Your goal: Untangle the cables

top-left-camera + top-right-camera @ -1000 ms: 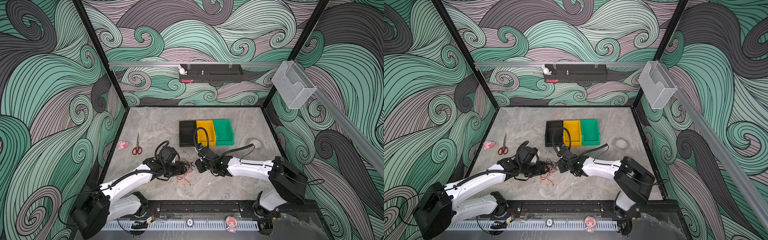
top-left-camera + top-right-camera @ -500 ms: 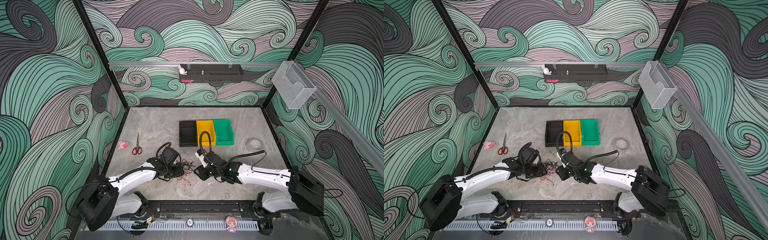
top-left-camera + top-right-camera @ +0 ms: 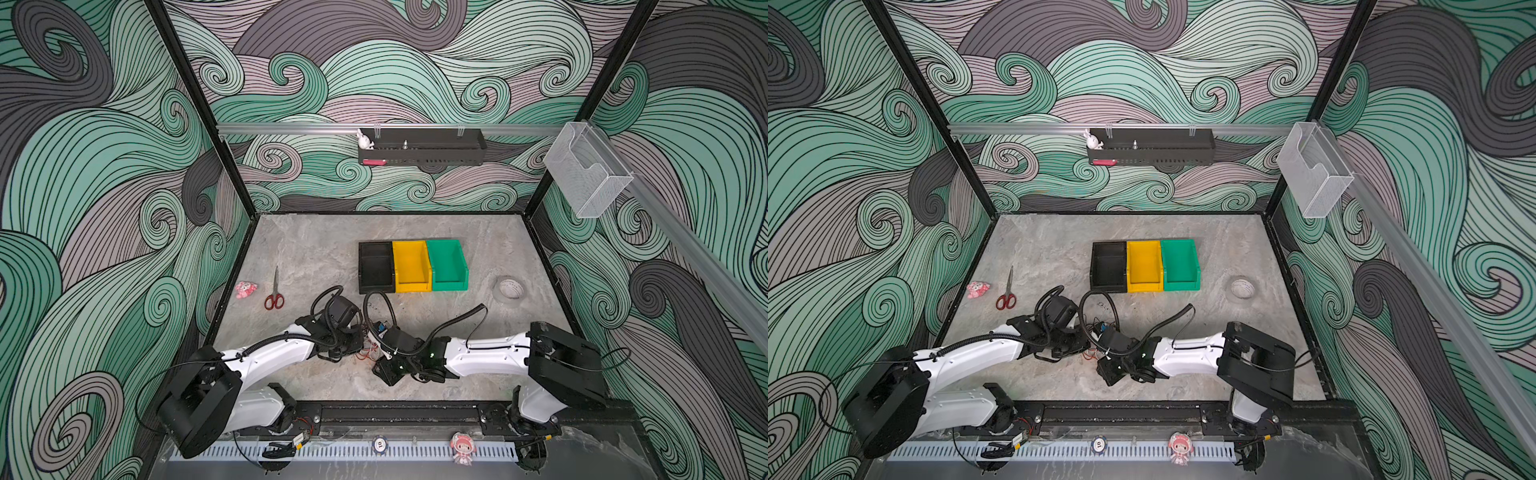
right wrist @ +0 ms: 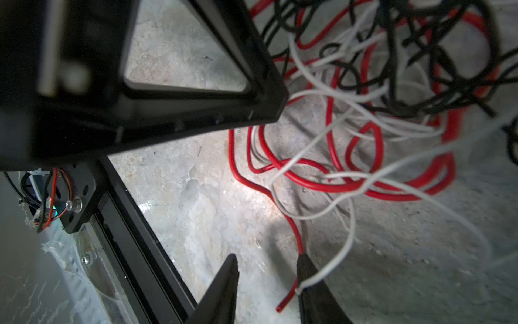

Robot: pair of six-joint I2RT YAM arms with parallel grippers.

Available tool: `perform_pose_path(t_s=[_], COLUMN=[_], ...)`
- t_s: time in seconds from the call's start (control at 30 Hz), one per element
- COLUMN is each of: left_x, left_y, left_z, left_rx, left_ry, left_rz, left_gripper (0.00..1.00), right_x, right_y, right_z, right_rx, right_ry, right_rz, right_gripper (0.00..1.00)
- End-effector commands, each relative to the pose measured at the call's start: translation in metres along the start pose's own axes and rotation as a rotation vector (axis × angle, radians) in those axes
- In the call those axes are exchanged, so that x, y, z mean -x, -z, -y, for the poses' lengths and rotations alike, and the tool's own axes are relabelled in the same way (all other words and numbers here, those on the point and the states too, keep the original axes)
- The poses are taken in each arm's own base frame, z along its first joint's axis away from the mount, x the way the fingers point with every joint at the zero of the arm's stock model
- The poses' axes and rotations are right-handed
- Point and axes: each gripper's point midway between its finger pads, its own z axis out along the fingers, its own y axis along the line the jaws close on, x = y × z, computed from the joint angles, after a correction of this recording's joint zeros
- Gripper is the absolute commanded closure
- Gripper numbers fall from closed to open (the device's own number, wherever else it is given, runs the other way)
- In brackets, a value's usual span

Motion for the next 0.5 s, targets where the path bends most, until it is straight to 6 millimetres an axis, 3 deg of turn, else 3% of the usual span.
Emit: perform_pose_path(t_s=[0.0, 0.27, 0.47], left_x=[0.004, 0.004, 0.003], left_y=[0.0, 0.001, 0.001], left_z=[-0.008, -0.015, -0.015], left_rx=[0.03, 0.034, 0.028], left_ry=[0.035, 0.062, 0.057], left_rz=[0.032, 0.044, 0.042], left_gripper=[0.92, 0.94, 0.95], right_x=[0.005, -0.001, 0.015], right_y=[0.0, -0.001, 0.006], right_z=[0.004, 0.012, 0.01], right_rx=[-0.037, -0.064, -0.07], right_ry=[0.003, 0.006, 0.035], right_rz=[0.016, 0.008, 0.052], right_gripper=[0.63, 0.64, 0.71])
